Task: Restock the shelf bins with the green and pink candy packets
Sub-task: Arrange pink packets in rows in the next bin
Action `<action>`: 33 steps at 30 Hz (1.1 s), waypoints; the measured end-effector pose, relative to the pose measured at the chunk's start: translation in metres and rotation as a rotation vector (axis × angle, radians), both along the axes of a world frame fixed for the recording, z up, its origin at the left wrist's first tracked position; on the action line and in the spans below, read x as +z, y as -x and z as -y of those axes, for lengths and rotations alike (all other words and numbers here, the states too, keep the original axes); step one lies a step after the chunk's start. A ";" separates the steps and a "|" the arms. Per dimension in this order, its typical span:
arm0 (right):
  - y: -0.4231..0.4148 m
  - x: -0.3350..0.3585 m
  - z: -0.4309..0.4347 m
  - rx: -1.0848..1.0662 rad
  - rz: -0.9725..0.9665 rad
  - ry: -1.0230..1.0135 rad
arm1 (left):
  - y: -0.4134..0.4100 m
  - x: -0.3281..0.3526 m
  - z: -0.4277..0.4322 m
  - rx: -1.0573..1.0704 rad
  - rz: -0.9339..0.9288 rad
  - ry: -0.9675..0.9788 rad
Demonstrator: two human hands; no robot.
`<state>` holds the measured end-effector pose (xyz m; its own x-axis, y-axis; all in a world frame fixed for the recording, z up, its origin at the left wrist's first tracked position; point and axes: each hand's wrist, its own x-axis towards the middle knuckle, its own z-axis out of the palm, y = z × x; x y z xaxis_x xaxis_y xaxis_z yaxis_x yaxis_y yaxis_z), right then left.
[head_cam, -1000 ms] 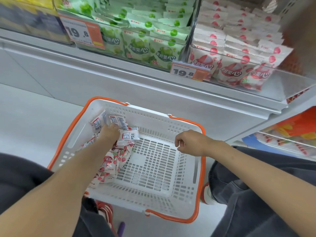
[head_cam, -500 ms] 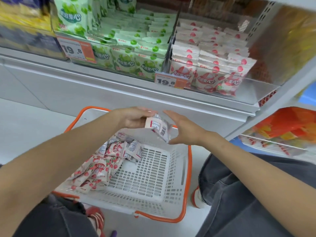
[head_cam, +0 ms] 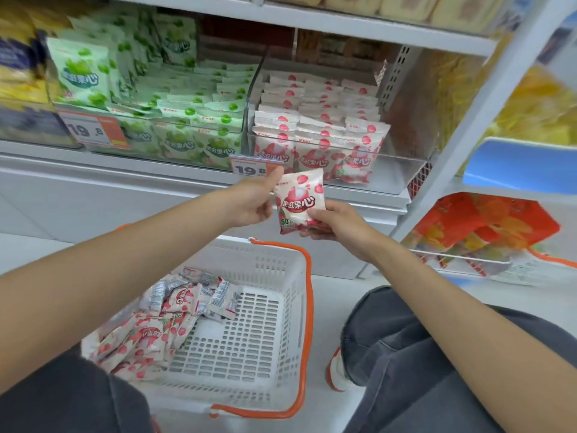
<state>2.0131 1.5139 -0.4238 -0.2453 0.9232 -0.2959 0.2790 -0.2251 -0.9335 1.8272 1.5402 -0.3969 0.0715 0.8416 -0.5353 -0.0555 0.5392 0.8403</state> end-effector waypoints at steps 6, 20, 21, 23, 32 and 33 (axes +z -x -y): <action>-0.017 0.026 -0.006 0.023 0.041 -0.101 | -0.016 0.015 -0.002 -0.062 -0.303 -0.499; -0.102 0.094 -0.114 -0.187 0.426 -0.233 | -0.103 0.081 -0.111 -0.324 -0.557 -0.807; -0.103 0.089 -0.122 -0.151 0.492 -0.197 | -0.102 0.076 -0.119 -0.346 -0.605 -0.776; -0.104 0.086 -0.136 -0.131 0.579 -0.159 | -0.100 0.066 -0.136 -0.425 -0.730 -0.729; -0.112 0.080 -0.148 -0.061 0.595 -0.122 | -0.103 0.081 -0.165 -0.838 -1.119 -0.802; -0.113 0.080 -0.149 -0.061 0.602 -0.115 | -0.106 0.081 -0.166 -0.885 -1.171 -0.807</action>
